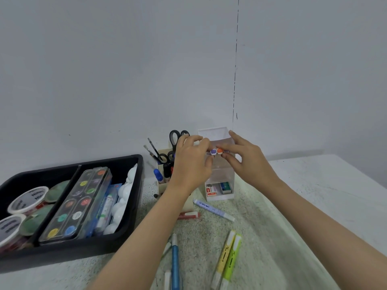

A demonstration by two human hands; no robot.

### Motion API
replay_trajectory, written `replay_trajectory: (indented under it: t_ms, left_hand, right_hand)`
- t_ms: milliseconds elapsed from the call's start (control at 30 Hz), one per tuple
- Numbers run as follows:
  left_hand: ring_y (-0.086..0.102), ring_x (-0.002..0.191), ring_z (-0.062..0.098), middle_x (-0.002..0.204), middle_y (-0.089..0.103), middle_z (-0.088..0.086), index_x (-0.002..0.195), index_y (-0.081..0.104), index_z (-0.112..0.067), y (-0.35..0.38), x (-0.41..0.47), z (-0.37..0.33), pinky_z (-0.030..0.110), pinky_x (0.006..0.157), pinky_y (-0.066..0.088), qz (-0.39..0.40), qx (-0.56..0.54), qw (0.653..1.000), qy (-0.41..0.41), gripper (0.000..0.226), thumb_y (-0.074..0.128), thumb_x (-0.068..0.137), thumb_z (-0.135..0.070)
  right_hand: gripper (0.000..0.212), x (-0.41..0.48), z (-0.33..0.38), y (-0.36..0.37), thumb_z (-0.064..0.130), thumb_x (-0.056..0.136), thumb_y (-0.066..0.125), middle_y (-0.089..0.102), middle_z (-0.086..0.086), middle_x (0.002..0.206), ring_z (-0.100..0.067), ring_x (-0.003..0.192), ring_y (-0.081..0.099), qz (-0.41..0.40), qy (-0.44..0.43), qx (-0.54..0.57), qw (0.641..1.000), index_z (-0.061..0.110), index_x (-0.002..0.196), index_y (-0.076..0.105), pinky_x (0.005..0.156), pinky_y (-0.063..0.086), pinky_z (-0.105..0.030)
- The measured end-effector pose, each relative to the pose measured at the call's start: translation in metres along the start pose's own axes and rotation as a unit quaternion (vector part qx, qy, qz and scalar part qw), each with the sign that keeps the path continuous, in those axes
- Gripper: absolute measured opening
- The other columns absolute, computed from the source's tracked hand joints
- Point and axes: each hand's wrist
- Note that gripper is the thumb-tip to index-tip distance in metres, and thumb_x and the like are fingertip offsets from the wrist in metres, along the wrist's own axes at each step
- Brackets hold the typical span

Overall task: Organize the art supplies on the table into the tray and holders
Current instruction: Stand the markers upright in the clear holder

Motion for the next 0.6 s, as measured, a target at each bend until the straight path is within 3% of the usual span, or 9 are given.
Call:
replay_trajectory:
  t_ms: [167,300,467,600]
  left_hand:
    - [0.055,0.105,0.024,0.084,0.066,0.006,0.078,0.058,-0.012,-0.002,0.002,-0.002,0.041,0.108,0.022,0.001,0.032,0.999,0.035,0.013,0.058,0.080,-0.025]
    - [0.059,0.096,0.024,0.079,0.066,0.003,0.077,0.063,-0.012,-0.002,0.005,0.000,0.046,0.101,0.033,-0.003,0.017,1.000,0.026,0.017,0.060,0.082,-0.027]
    - [0.052,0.108,0.026,0.100,0.065,0.008,0.087,0.066,-0.014,0.001,0.006,0.003,0.033,0.096,0.031,0.037,-0.036,0.998,-0.028,0.013,0.062,0.087,-0.026]
    - [0.050,0.117,0.026,0.108,0.066,0.008,0.104,0.068,-0.012,-0.009,0.000,-0.007,0.029,0.102,0.027,0.042,-0.060,0.997,-0.021,0.018,0.062,0.087,-0.015]
  right_hand:
    - [0.029,-0.001,-0.004,-0.001,0.018,0.095,0.055,0.038,-0.013,0.148,-0.021,0.127,0.049,0.010,-0.004,-0.008,1.000,0.023,0.121,0.064,0.096,0.034,-0.020]
    - [0.027,-0.002,-0.009,-0.002,0.019,0.095,0.054,0.041,-0.008,0.146,-0.015,0.123,0.052,0.003,-0.002,0.003,1.000,0.017,0.120,0.064,0.093,0.034,-0.016]
    - [0.028,-0.001,-0.009,-0.003,0.020,0.095,0.055,0.041,-0.006,0.146,-0.017,0.126,0.050,0.003,0.008,0.012,1.000,0.018,0.121,0.064,0.098,0.031,-0.017]
    - [0.047,-0.011,-0.008,-0.004,0.024,0.096,0.052,0.030,-0.004,0.152,-0.008,0.131,0.035,0.008,-0.008,-0.032,0.999,0.023,0.141,0.042,0.101,0.027,-0.021]
Point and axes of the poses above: each hand's wrist, its own x-axis towards the middle knuckle, its own y-axis out of the palm, z = x × y
